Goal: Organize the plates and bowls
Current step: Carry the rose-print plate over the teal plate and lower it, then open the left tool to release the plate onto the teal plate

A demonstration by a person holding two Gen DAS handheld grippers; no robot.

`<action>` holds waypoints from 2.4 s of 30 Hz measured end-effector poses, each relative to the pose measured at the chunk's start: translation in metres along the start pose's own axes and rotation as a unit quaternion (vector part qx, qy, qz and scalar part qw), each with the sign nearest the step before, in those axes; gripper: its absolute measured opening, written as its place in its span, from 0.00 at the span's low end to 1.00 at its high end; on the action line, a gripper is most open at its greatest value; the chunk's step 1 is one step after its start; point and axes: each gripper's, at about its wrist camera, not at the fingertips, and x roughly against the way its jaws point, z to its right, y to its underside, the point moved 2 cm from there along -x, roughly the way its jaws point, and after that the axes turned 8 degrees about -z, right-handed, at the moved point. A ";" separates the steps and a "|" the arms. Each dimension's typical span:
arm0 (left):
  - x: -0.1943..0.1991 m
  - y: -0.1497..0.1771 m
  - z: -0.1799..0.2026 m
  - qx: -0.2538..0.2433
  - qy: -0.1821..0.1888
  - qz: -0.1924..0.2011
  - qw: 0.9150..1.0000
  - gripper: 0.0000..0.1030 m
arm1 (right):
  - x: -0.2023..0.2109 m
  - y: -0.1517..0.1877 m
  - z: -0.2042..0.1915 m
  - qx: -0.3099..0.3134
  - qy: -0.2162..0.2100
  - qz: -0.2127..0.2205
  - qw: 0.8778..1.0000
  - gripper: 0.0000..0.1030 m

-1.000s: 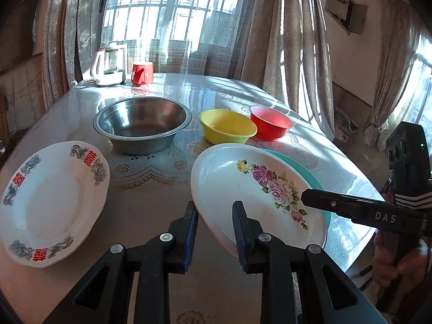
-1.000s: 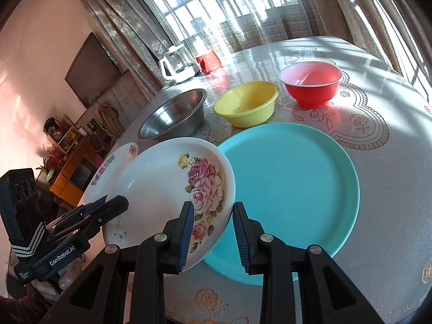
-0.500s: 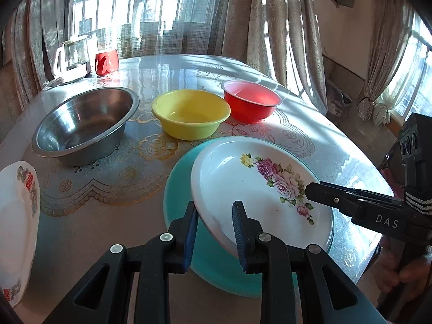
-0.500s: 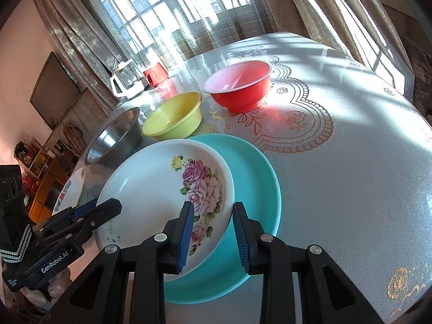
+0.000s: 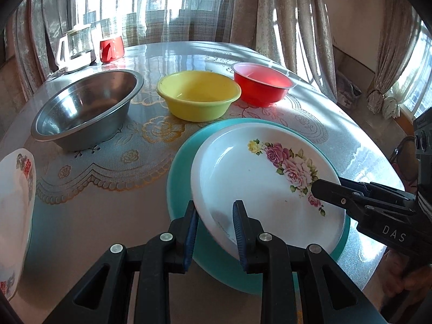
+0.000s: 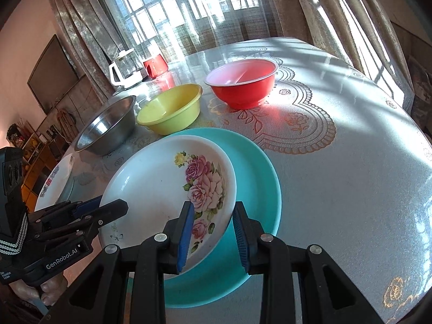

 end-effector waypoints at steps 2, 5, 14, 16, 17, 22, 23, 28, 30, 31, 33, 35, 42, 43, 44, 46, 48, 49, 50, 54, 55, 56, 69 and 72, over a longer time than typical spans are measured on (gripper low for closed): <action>-0.001 -0.001 -0.001 0.002 0.002 -0.003 1.000 0.26 | 0.000 0.001 -0.001 -0.002 -0.002 0.000 1.000 0.29; -0.003 0.000 -0.003 0.014 0.020 -0.011 1.000 0.26 | 0.004 0.001 0.009 -0.038 -0.040 0.000 0.998 0.31; -0.001 0.003 -0.003 0.023 0.023 -0.008 0.999 0.29 | 0.026 -0.007 0.045 -0.127 0.014 0.055 0.990 0.31; -0.001 0.004 -0.003 0.023 0.024 -0.007 0.999 0.29 | 0.017 -0.005 0.054 -0.140 0.033 0.038 0.989 0.31; -0.001 0.003 -0.003 0.024 0.025 -0.008 0.999 0.29 | 0.012 -0.004 0.057 -0.140 0.040 0.029 0.989 0.29; 0.000 0.004 -0.003 0.024 0.022 -0.007 0.999 0.29 | 0.006 -0.003 0.040 -0.079 0.050 0.018 0.995 0.16; 0.000 0.005 -0.003 0.024 0.023 -0.007 0.999 0.29 | 0.005 -0.001 0.035 -0.067 0.057 0.016 0.996 0.15; 0.002 0.008 -0.006 0.027 0.024 -0.005 0.999 0.29 | 0.005 0.004 0.032 -0.046 0.071 0.008 0.996 0.12; 0.004 0.010 -0.006 0.027 0.023 -0.004 0.999 0.29 | 0.007 0.008 0.031 -0.040 0.069 0.005 0.997 0.11; 0.004 0.012 -0.007 0.028 0.021 -0.003 0.999 0.29 | 0.008 0.009 0.030 -0.035 0.071 0.005 0.997 0.11; 0.006 0.013 -0.008 0.030 0.017 -0.004 0.999 0.29 | 0.009 0.012 0.027 -0.030 0.069 0.001 0.997 0.11; 0.007 0.015 -0.009 0.033 0.009 -0.005 0.999 0.29 | 0.009 0.014 0.026 -0.029 0.063 -0.001 0.998 0.11; 0.013 0.022 -0.019 0.054 -0.010 -0.007 0.998 0.29 | 0.006 0.017 0.011 -0.013 0.060 -0.007 0.998 0.11; 0.013 0.023 -0.020 0.056 -0.012 -0.006 0.998 0.29 | 0.006 0.018 0.009 -0.011 0.057 -0.008 0.998 0.11; 0.014 0.023 -0.021 0.058 -0.013 -0.006 0.998 0.29 | 0.006 0.019 0.008 -0.009 0.056 -0.009 0.998 0.11; 0.014 0.025 -0.023 0.059 -0.015 -0.004 0.998 0.29 | 0.006 0.020 0.005 -0.005 0.055 -0.009 0.998 0.11; 0.015 0.025 -0.023 0.059 -0.018 -0.004 0.998 0.29 | 0.006 0.021 0.004 -0.005 0.056 -0.008 0.998 0.12; 0.014 0.025 -0.022 0.058 -0.019 -0.003 0.998 0.29 | 0.006 0.021 0.003 -0.006 0.055 -0.008 0.998 0.12; 0.015 0.026 -0.021 0.056 -0.021 -0.002 0.998 0.29 | 0.006 0.021 0.003 -0.005 0.055 -0.008 0.998 0.12; 0.015 0.027 -0.018 0.052 -0.030 0.002 0.998 0.29 | 0.006 0.022 0.003 -0.010 0.056 -0.008 0.998 0.12; 0.015 0.027 -0.018 0.052 -0.031 0.002 0.998 0.29 | 0.006 0.022 0.004 -0.012 0.054 -0.009 0.998 0.12; 0.016 0.027 -0.018 0.052 -0.032 0.002 0.998 0.29 | 0.006 0.022 0.004 -0.013 0.054 -0.009 0.998 0.13; 0.023 0.031 -0.017 0.048 -0.046 0.011 0.998 0.31 | 0.015 0.019 0.008 -0.034 0.046 0.004 0.998 0.25; 0.029 0.030 -0.019 0.051 -0.053 0.020 0.997 0.34 | 0.018 0.017 0.010 -0.041 0.048 0.010 0.998 0.28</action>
